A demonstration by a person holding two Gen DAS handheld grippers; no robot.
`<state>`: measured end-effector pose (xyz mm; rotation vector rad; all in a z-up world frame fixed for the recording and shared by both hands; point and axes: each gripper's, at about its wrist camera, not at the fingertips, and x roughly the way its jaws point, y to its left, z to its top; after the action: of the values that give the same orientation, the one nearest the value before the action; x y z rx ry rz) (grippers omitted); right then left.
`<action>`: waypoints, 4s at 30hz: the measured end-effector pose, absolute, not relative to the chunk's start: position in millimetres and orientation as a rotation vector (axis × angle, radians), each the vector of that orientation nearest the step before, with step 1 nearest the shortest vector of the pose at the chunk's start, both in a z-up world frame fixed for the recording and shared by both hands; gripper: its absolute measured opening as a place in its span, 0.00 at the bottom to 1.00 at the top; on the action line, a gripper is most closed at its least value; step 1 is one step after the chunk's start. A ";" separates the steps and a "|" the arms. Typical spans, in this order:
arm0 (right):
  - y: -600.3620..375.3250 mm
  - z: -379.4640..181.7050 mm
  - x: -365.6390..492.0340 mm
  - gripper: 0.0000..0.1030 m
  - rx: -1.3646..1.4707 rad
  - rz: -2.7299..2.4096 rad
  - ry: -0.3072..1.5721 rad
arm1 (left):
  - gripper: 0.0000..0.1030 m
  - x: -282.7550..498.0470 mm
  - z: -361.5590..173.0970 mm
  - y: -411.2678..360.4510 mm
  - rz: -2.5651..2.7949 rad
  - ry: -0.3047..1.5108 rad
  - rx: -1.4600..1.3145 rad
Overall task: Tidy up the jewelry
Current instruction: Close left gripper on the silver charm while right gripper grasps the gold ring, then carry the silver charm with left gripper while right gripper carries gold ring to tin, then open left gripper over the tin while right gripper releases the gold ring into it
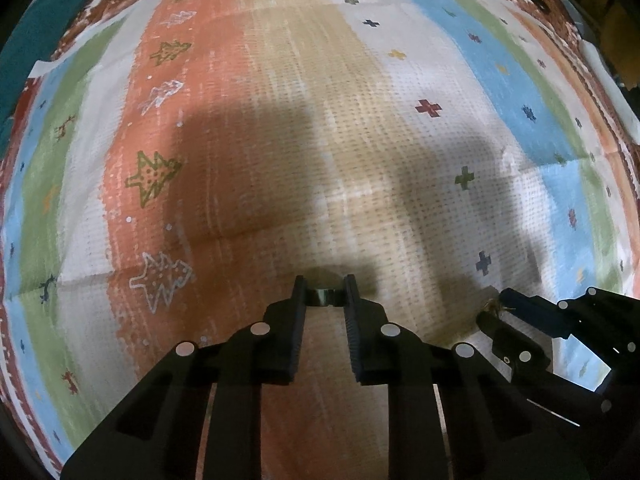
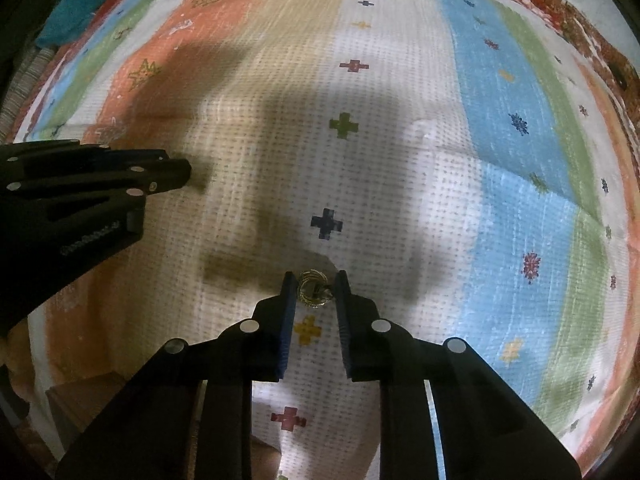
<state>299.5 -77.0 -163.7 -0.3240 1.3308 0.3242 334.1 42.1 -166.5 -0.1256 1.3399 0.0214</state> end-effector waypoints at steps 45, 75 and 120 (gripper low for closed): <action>-101.3 -111.9 258.2 0.36 -0.272 0.329 1.227 | 0.17 243.9 -89.2 46.6 0.082 1.192 -0.125; -80.7 -166.0 293.3 0.16 -0.362 0.305 1.288 | 0.17 244.9 -84.0 46.6 0.065 1.183 -0.138; -120.2 -37.4 149.0 0.16 -0.201 0.449 0.999 | 0.17 124.0 -26.5 4.7 -0.010 0.996 -0.159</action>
<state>149.0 -120.2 -37.4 -0.2014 0.9989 0.4486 124.0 4.7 -26.5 -0.1592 0.9956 -0.0099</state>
